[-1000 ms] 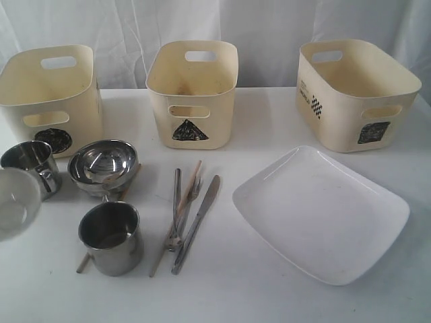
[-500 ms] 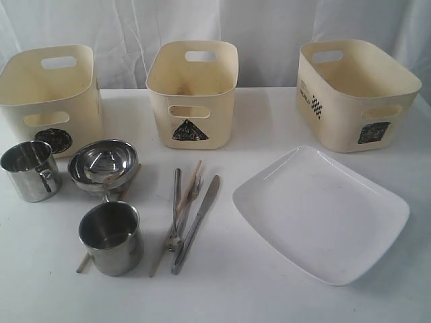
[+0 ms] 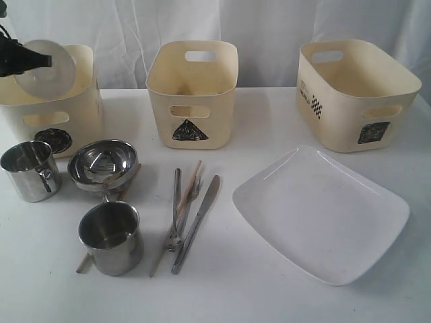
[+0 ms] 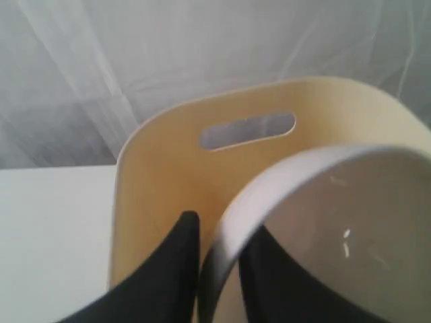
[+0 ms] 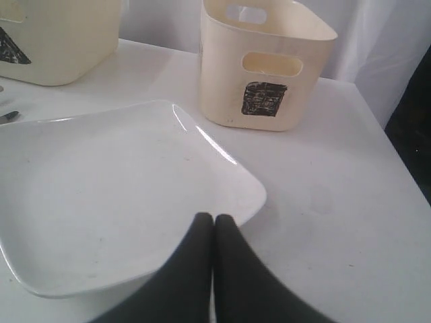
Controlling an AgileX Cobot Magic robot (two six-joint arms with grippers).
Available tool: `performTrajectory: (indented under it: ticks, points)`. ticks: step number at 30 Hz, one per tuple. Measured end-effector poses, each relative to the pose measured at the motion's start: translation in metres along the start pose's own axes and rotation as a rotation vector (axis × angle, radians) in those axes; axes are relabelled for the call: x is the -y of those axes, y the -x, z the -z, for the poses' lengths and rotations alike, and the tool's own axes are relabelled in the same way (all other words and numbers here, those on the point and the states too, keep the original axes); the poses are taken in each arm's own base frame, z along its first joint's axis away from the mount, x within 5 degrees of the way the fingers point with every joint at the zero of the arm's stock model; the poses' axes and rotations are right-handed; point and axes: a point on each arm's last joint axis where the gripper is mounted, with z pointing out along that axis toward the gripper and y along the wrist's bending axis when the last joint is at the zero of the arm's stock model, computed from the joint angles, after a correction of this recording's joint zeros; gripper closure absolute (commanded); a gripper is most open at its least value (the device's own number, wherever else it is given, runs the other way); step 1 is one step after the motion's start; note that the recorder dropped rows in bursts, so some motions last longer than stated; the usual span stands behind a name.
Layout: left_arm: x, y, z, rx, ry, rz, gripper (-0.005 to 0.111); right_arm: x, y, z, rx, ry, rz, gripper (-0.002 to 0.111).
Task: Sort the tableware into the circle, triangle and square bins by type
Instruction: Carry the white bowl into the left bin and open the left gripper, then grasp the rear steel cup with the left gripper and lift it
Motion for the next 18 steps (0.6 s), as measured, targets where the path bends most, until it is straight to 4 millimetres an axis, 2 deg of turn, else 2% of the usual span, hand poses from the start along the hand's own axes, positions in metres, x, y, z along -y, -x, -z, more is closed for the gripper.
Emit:
performTrajectory:
  ticks: [3,7,9,13,15,18]
  points:
    - [-0.001,-0.003,-0.001,-0.034,0.008,0.022,0.049,0.0,0.0,0.0,0.0,0.0,0.0,0.108]
    - [-0.004,0.007,0.013,-0.061,0.03,0.096,0.048,0.0,0.0,0.0,0.0,0.0,0.0,0.108]
    - [-0.006,0.02,0.031,-0.08,0.051,0.113,0.048,0.0,0.0,0.0,0.0,0.0,0.0,0.108]
    - [-0.013,0.044,0.08,-0.173,0.115,0.13,0.048,0.0,0.0,0.0,0.0,0.0,0.0,0.108]
    - [-0.017,0.046,0.103,-0.289,0.156,0.107,0.048,0.0,0.0,0.0,0.0,0.0,0.0,0.108]
    - [-0.02,0.03,0.126,-0.559,0.185,0.025,0.048,0.0,0.0,0.0,0.0,0.0,0.0,0.108]
